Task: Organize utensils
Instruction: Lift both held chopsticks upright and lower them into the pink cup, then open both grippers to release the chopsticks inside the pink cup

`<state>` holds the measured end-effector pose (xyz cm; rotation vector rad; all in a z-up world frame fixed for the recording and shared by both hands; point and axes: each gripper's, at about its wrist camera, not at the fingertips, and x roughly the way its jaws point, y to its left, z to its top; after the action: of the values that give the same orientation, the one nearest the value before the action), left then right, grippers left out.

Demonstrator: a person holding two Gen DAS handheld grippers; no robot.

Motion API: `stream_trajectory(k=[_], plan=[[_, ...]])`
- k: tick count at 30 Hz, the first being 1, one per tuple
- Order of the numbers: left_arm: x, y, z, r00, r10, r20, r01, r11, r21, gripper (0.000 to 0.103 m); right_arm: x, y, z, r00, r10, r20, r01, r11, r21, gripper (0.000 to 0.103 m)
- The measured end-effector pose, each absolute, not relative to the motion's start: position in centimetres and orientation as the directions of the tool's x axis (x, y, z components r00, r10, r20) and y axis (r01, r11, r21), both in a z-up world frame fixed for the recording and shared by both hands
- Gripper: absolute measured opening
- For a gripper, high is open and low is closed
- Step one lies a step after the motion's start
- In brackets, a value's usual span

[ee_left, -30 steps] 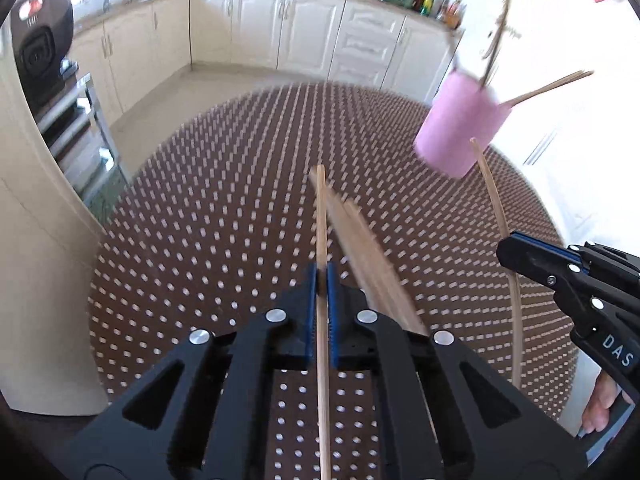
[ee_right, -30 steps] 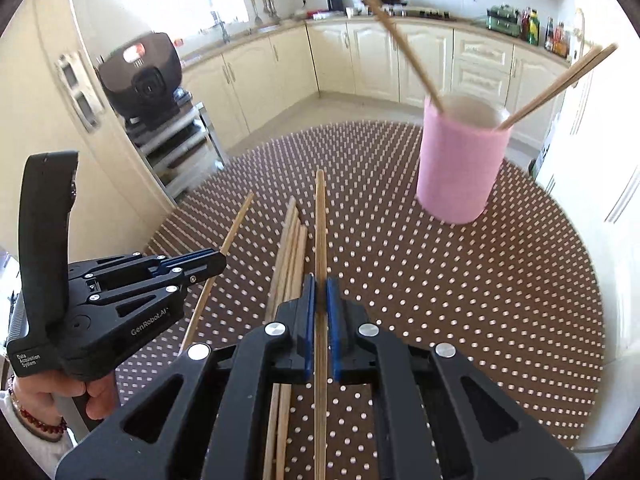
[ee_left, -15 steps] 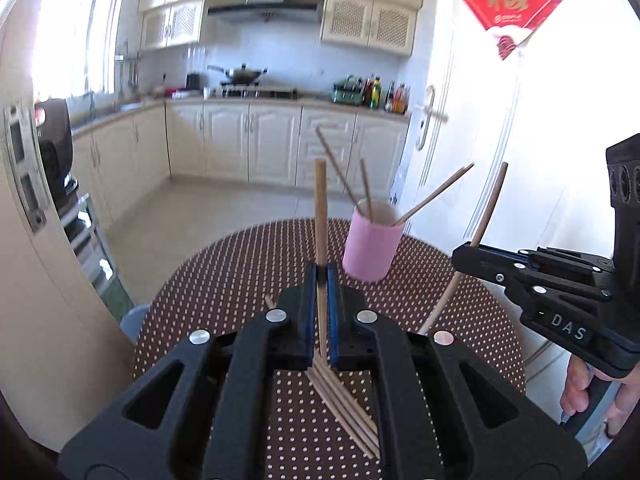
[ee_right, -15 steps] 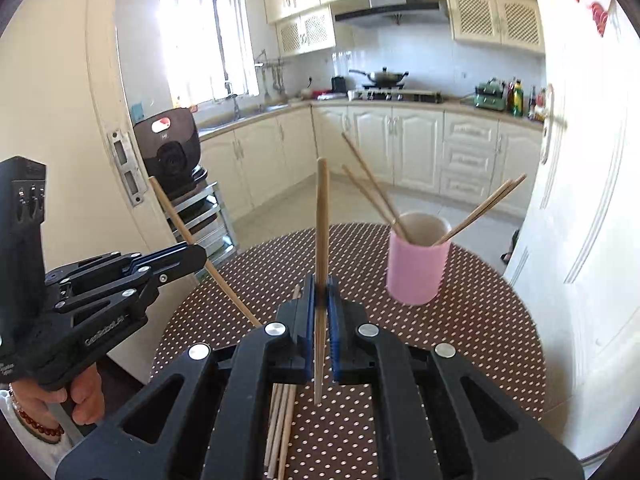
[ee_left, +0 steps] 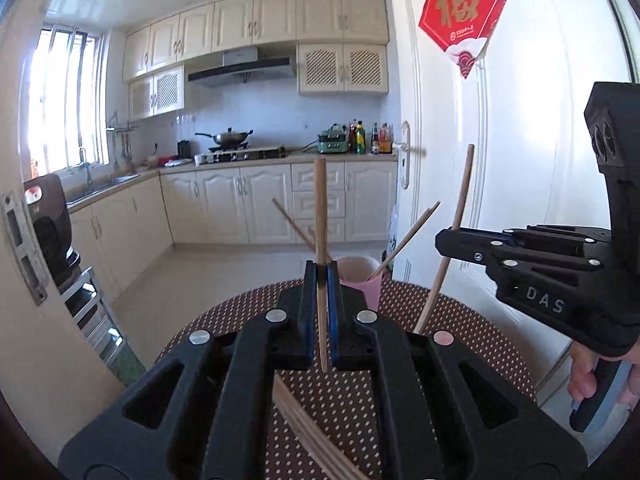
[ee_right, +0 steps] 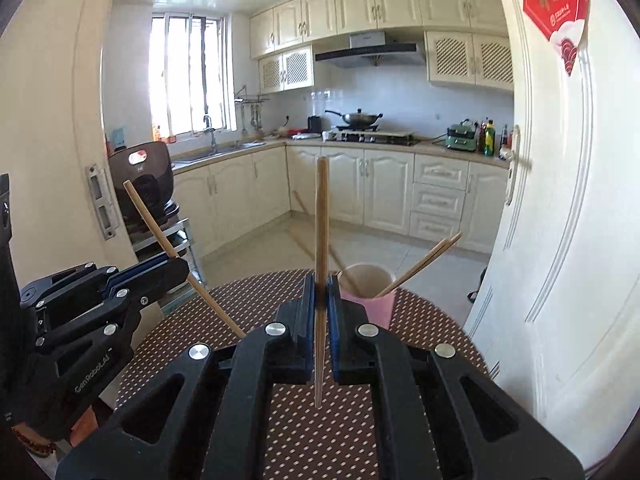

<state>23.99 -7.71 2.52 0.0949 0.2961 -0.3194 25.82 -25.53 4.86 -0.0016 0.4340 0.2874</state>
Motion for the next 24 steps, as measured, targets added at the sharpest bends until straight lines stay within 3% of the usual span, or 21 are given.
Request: stream_trajectory(k=[16,24], plan=[[30.2,-12.9,7.0,0.912,-0.374,-0.166,0.378,0.926,-0.009,0.005,30.8,-29.2,7.5,0.956,0.170,-0.239,-0.158,0.985,0.071,0.004],[34.3,-13.1,5.6,0.908,-0.372,-0.191,0.361,0.928,-0.090,0.005,32.5,-30.1,6.6,0.965,0.170,-0.198,-0.145,0.981,0.133,0.004]])
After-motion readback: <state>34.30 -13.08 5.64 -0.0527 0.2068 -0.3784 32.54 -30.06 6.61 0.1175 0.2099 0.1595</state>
